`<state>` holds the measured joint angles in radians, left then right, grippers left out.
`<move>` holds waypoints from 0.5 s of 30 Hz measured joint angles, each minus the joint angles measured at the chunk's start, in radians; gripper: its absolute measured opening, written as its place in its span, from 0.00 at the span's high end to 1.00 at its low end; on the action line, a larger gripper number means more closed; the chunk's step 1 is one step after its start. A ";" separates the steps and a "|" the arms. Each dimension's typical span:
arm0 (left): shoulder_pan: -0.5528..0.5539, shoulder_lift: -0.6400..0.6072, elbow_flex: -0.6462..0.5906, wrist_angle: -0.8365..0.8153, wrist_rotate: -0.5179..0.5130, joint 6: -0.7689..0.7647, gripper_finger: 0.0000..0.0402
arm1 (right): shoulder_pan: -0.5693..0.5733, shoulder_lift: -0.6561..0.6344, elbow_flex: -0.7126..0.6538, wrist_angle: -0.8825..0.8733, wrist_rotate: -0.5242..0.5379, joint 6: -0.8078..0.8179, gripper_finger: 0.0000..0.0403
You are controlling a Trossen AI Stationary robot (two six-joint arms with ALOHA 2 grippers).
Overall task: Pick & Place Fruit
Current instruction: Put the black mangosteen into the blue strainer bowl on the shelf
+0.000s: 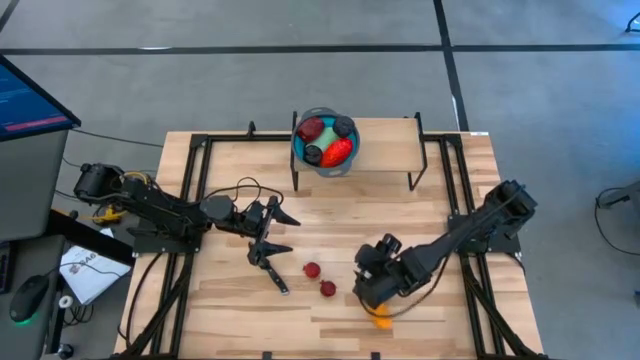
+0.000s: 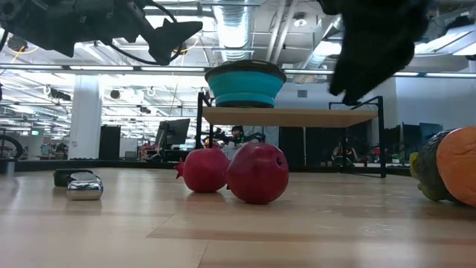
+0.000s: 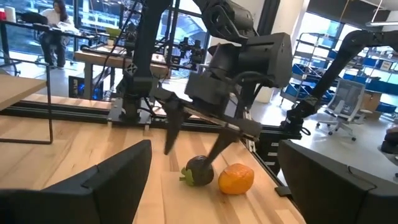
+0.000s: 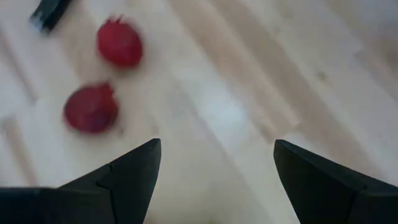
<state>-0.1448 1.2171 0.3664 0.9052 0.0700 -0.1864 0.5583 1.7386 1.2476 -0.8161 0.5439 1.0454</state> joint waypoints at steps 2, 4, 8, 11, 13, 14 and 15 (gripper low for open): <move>0.000 0.000 0.000 0.000 0.000 0.005 0.15 | 0.012 0.000 0.000 -0.002 -0.065 -0.030 0.24; 0.000 0.000 0.000 0.000 0.000 0.025 0.15 | 0.026 0.000 0.000 -0.029 -0.136 -0.036 0.24; 0.000 0.000 0.000 0.000 0.000 0.049 0.15 | 0.066 0.000 0.000 -0.138 -0.276 -0.027 0.24; 0.000 0.000 0.000 0.000 0.000 0.055 0.15 | 0.107 0.000 0.000 -0.215 -0.359 -0.027 0.24; 0.002 0.000 0.000 0.000 0.000 0.055 0.15 | 0.135 0.000 0.000 -0.263 -0.378 -0.027 0.24; 0.002 0.000 0.000 0.001 0.000 0.055 0.15 | 0.149 0.000 0.000 -0.282 -0.379 -0.029 0.24; 0.002 0.000 0.000 0.001 0.000 0.055 0.15 | 0.161 0.000 0.000 -0.291 -0.379 -0.032 0.24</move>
<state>-0.1425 1.2171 0.3664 0.9058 0.0700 -0.1318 0.7194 1.7386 1.2474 -1.1074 0.1646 1.0132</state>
